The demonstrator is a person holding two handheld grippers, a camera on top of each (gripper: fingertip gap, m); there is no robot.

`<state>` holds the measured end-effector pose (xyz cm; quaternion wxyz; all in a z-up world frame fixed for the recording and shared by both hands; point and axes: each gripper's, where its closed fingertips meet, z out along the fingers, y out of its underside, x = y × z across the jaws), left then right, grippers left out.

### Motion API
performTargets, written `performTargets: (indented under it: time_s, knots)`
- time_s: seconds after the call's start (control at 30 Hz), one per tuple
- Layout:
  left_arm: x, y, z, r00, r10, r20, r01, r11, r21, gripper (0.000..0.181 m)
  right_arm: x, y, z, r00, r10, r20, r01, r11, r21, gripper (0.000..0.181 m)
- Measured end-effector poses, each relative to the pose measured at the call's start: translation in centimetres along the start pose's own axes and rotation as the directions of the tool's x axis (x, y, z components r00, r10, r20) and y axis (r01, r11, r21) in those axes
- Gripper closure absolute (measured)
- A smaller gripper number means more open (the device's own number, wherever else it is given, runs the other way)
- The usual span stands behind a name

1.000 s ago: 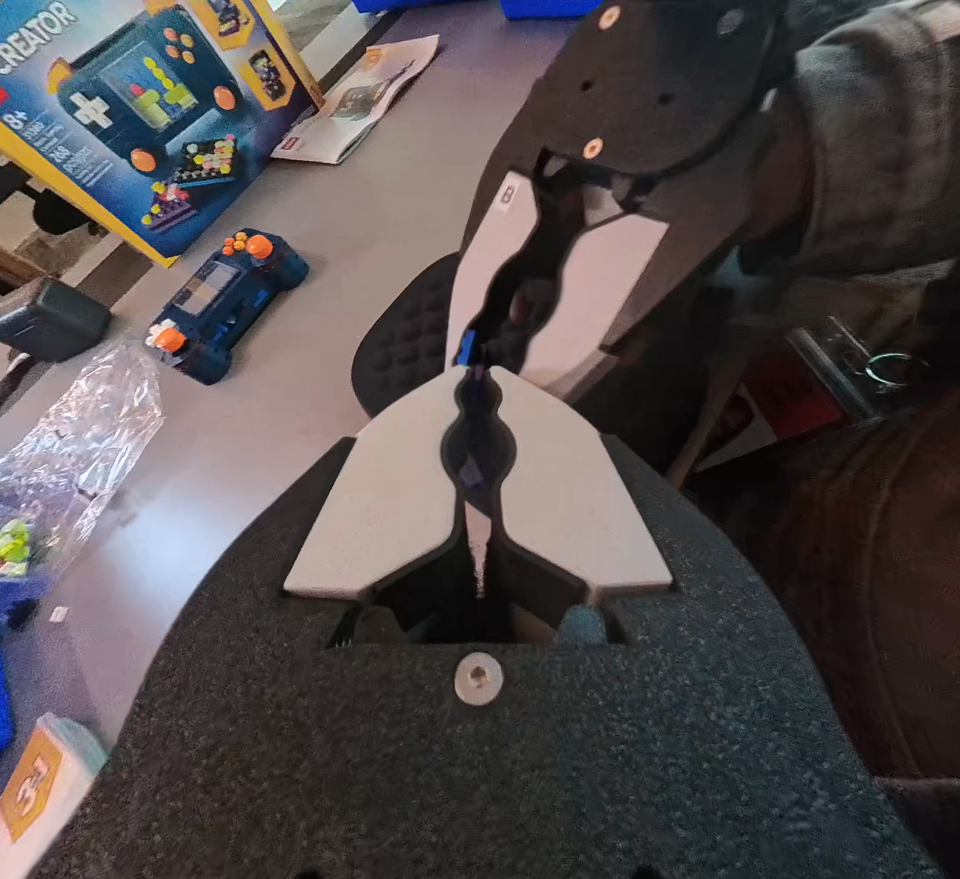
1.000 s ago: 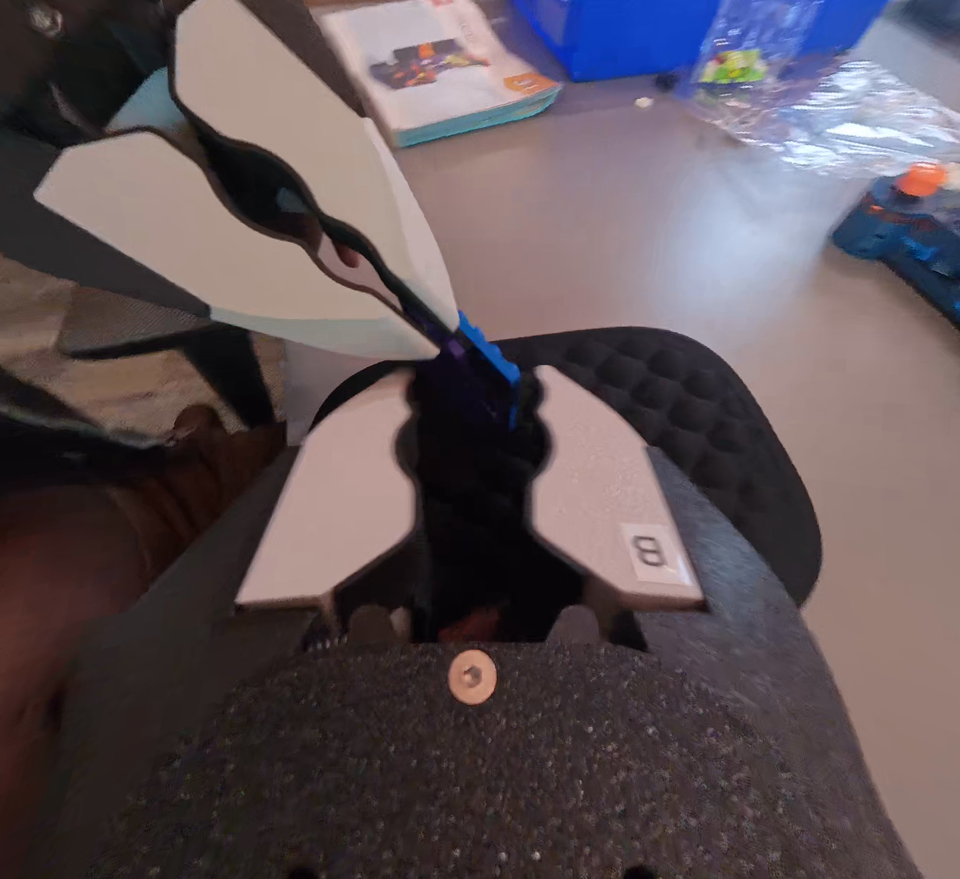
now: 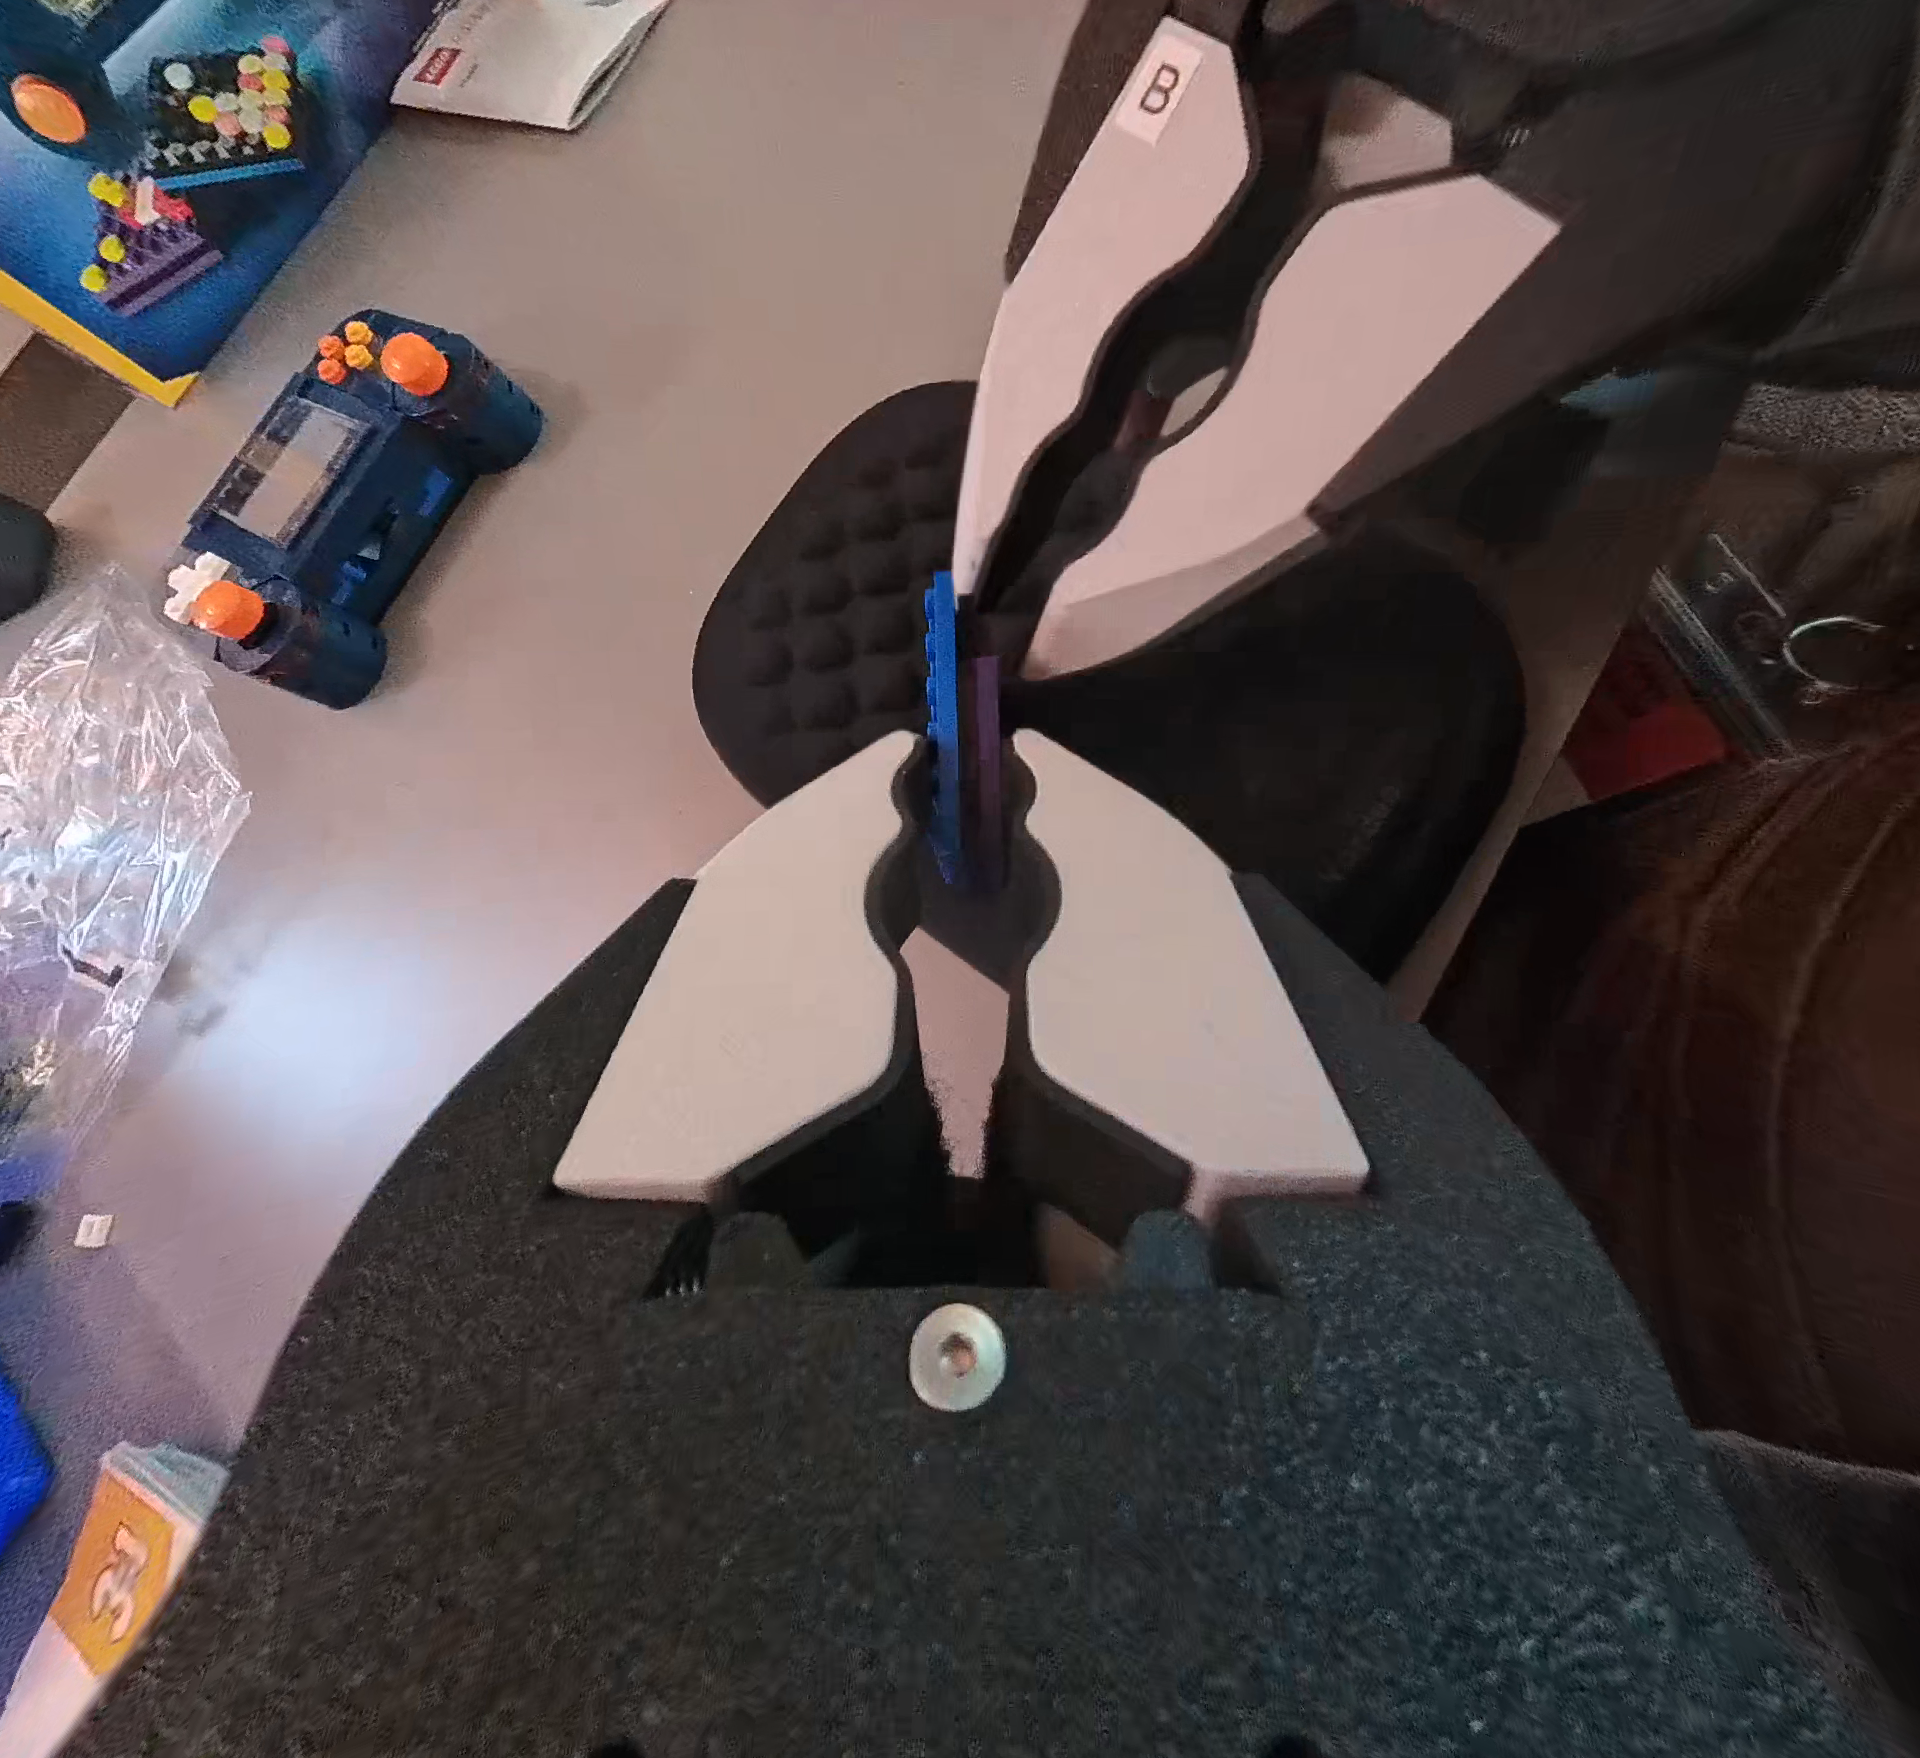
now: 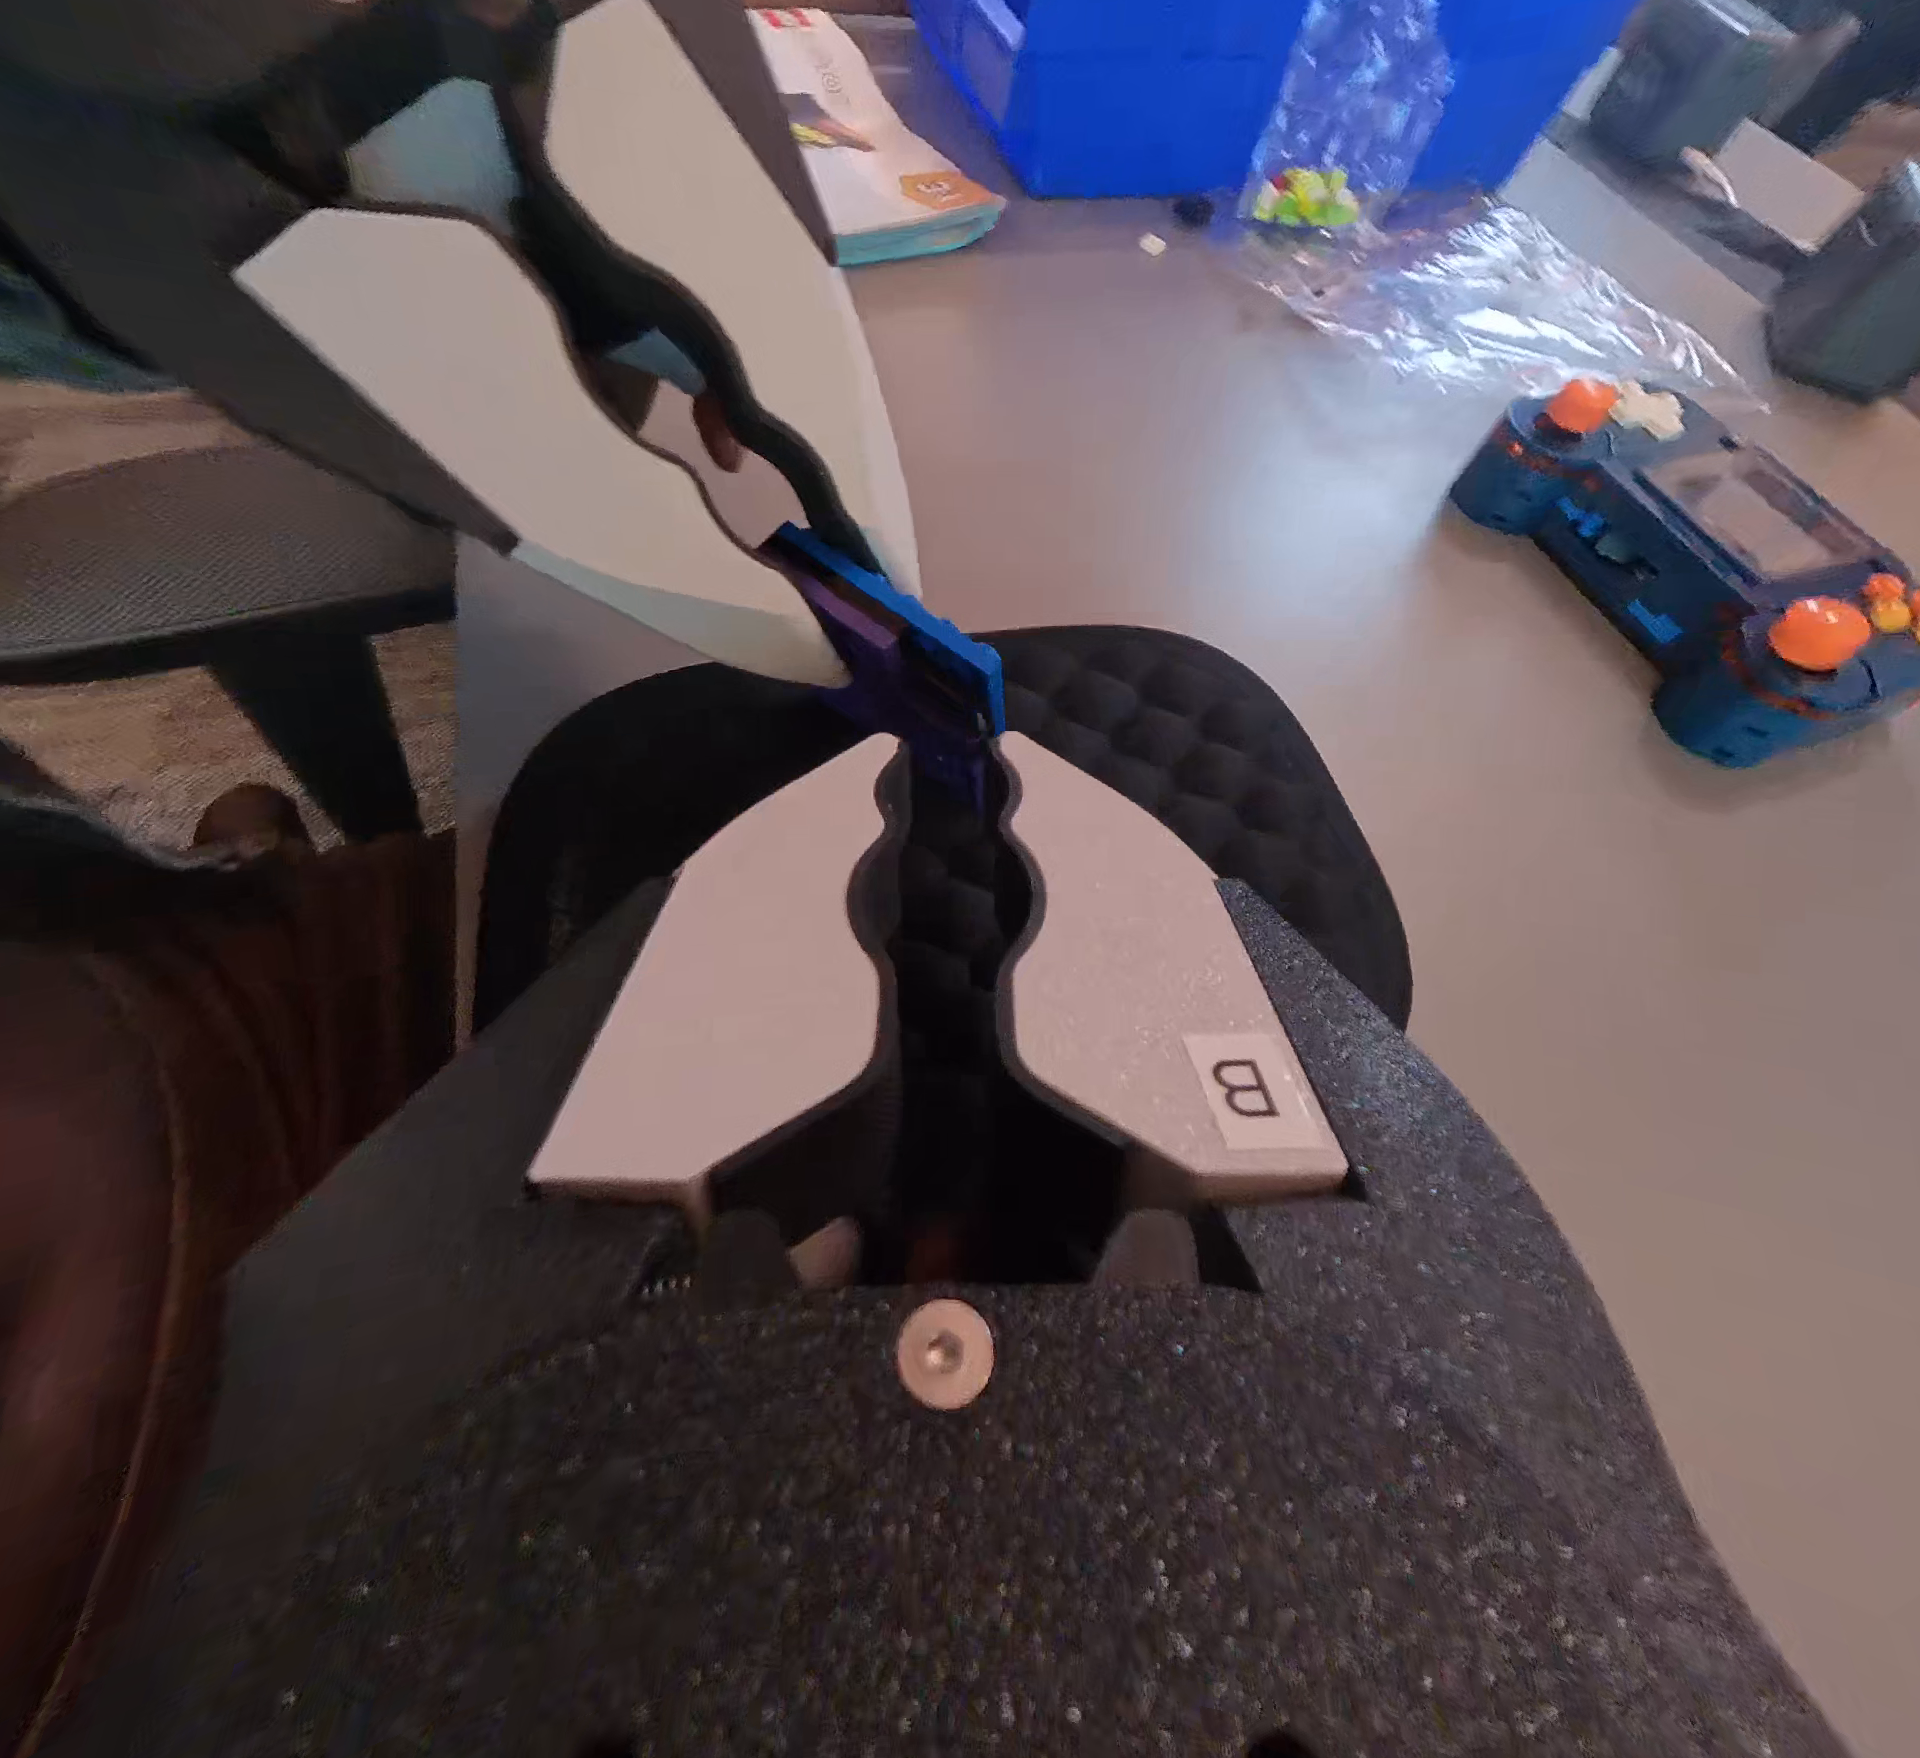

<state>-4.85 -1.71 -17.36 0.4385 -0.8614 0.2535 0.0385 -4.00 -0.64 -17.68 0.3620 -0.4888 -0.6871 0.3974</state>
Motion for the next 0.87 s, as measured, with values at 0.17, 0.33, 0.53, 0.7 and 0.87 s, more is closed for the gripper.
performTargets:
  time_s: [0.17, 0.33, 0.53, 0.7, 0.87]
  knots:
    - [0.0, 0.1, 0.1, 0.999, -0.034, 0.016, 0.034, 0.999, 0.020, 0.170, 0.3, 0.0, 0.1, 0.994, 0.059, -0.089, -0.057, 0.998, 0.024, 0.173]
    - [-0.1, 0.3, 0.3, 0.995, -0.099, 0.033, 0.098, 0.995, 0.019, 0.170, 0.8, 0.2, 0.3, 0.975, -0.009, -0.221, 0.006, 1.000, -0.017, 0.179]
    - [0.0, 0.5, 0.6, 0.993, -0.115, 0.035, 0.114, 0.993, 0.023, 0.170, 0.7, 0.5, 0.3, 0.932, -0.230, -0.282, 0.200, 0.971, -0.131, 0.180]
    - [0.0, 0.7, 1.1, 0.992, -0.115, 0.043, 0.115, 0.993, 0.004, 0.169, 0.5, 0.7, 0.4, 0.909, -0.354, -0.221, 0.324, 0.932, -0.163, 0.180]
    - [0.2, 0.9, 1.1, 0.990, -0.139, 0.039, 0.139, 0.990, 0.009, 0.168, 0.1, 0.9, 0.2, 0.903, -0.393, -0.176, 0.366, 0.916, -0.166, 0.181]
